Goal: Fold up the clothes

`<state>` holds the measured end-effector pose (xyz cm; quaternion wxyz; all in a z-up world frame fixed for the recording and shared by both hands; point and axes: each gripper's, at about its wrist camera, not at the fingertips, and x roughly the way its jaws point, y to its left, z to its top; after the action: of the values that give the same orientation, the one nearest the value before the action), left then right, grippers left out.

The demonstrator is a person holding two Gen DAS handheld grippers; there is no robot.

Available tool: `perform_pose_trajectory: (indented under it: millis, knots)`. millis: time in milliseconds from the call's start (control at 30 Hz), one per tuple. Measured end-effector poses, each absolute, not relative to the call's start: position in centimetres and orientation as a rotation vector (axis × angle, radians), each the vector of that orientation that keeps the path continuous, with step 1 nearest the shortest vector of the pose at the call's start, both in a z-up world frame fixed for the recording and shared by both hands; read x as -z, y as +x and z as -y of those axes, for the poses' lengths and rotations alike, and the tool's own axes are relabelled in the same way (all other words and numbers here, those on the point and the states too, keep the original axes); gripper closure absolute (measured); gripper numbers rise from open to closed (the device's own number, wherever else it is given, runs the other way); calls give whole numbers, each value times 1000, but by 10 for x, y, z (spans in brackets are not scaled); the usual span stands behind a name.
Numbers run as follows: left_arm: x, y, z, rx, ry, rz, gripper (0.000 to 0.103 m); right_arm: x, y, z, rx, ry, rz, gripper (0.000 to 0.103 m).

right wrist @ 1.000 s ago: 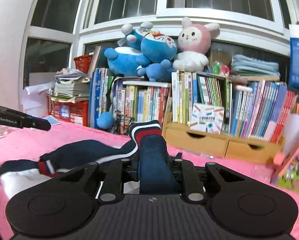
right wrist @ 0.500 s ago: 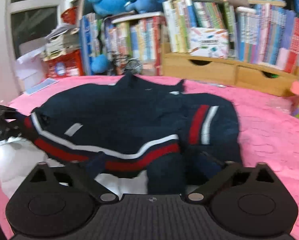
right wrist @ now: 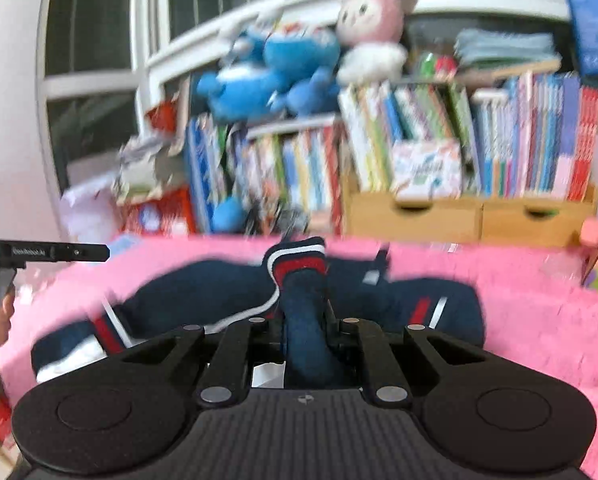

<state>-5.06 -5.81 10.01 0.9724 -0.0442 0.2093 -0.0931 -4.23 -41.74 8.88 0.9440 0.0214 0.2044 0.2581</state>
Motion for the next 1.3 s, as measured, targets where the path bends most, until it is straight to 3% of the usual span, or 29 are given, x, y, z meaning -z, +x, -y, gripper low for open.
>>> perform_pose_trajectory:
  millis: [67, 100, 167, 200, 267, 333, 400, 467, 567, 633, 667, 700, 733, 900, 933, 967, 1000, 1033, 1067, 1167, 1300]
  knots:
    - [-87, -49, 61, 190, -42, -460, 73, -80, -31, 411, -456, -49, -482, 55]
    - [-79, -52, 65, 217, -15, -474, 64, -71, -27, 406, -427, -107, -532, 37]
    - [-64, -63, 74, 266, 47, -489, 37, -54, -31, 399, -421, -198, -570, 33]
    - [-59, -69, 75, 281, 78, -492, 18, -46, -33, 396, -420, -242, -585, 33]
    - [-50, -80, 80, 302, 115, -497, 15, -42, -45, 388, -461, -296, -552, 32]
    - [-41, -91, 86, 321, 149, -502, 13, -46, -57, 374, -571, -337, -496, 11]
    - [-31, -98, 88, 296, 179, -504, 8, -49, -66, 357, -686, -383, -444, 5]
    - [-25, -98, 85, 259, 181, -521, 6, -47, -70, 329, -737, -469, -423, 9]
    - [-16, -97, 80, 203, 179, -549, 6, -37, -58, 299, -771, -508, -469, 35]
    - [-15, -96, 72, 183, 151, -555, 6, -29, -46, 283, -793, -501, -516, 62]
    - [-15, -96, 67, 178, 130, -556, 6, -28, -43, 279, -792, -482, -525, 70]
    - [-16, -95, 63, 173, 108, -557, 6, -28, -39, 275, -787, -461, -529, 87]
    - [-17, -95, 59, 176, 89, -555, 5, -30, -37, 271, -768, -468, -526, 92]
    - [-16, -86, 53, 190, 44, -571, 2, -33, -22, 262, -737, -459, -550, 91]
    - [-14, -84, 54, 190, 44, -578, 2, -36, -19, 265, -770, -436, -568, 84]
    - [-13, -85, 53, 194, 43, -581, 2, -39, -17, 269, -808, -412, -584, 75]
    - [-12, -85, 53, 198, 40, -582, 2, -42, -15, 273, -845, -387, -600, 40]
    - [-11, -86, 52, 200, 35, -584, 2, -43, -13, 275, -887, -388, -623, 20]
    - [-10, -86, 51, 201, 30, -587, 2, -42, -14, 274, -911, -427, -640, 17]
    - [-9, -89, 50, 199, 19, -588, 2, -32, -21, 271, -923, -524, -659, 22]
    - [-11, -91, 50, 194, 11, -578, 2, -32, -33, 267, -881, -482, -638, 69]
